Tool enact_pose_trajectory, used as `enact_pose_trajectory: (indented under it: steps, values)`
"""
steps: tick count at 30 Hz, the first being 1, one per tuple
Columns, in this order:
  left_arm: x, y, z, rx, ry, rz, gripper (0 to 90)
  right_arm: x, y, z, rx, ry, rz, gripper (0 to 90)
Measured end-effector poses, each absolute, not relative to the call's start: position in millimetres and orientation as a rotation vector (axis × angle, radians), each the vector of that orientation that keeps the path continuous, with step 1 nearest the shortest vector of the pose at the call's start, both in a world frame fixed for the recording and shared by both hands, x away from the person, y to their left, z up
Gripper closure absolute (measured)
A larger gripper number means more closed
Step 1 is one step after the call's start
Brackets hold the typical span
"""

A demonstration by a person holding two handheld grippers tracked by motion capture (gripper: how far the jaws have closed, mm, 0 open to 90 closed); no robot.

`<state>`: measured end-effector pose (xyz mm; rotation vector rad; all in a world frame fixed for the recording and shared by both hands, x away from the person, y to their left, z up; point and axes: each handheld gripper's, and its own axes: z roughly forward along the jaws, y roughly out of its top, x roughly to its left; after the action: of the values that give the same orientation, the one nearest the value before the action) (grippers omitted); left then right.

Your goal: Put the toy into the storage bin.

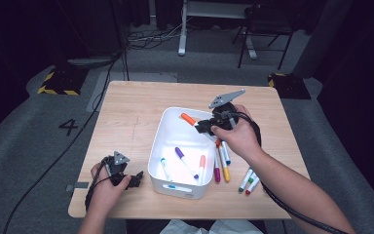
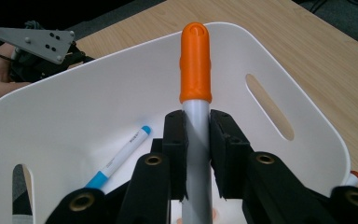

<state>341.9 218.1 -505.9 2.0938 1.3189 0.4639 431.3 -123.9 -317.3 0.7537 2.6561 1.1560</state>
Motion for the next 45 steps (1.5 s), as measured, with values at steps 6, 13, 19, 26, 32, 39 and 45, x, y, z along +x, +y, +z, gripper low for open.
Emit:
enact_pose_trajectory:
  steps: [6,13,19,26,32,39,45]
  values:
    - [342,218,-506,2.094,1.319,0.465,0.3,435,-117,-328,0.731,2.670,1.120,76.9]
    - [342,218,-506,2.094,1.319,0.465,0.3,436,-114,-336,0.738,2.687,1.093,76.9]
    - [342,218,-506,2.094,1.319,0.464,0.3,436,-110,-344,0.714,2.707,1.065,76.9]
    - [342,218,-506,2.091,1.321,0.463,0.3,434,-103,-357,0.691,2.740,0.972,76.9]
    - [342,218,-506,2.089,1.321,0.462,0.3,433,-101,-364,0.699,2.764,0.952,76.9]
    - [342,219,-506,2.096,1.312,0.455,0.4,432,-95,-370,0.659,2.785,0.904,76.9]
    - [342,219,-506,2.096,1.312,0.456,0.4,433,-92,-372,0.601,2.810,0.866,76.8]
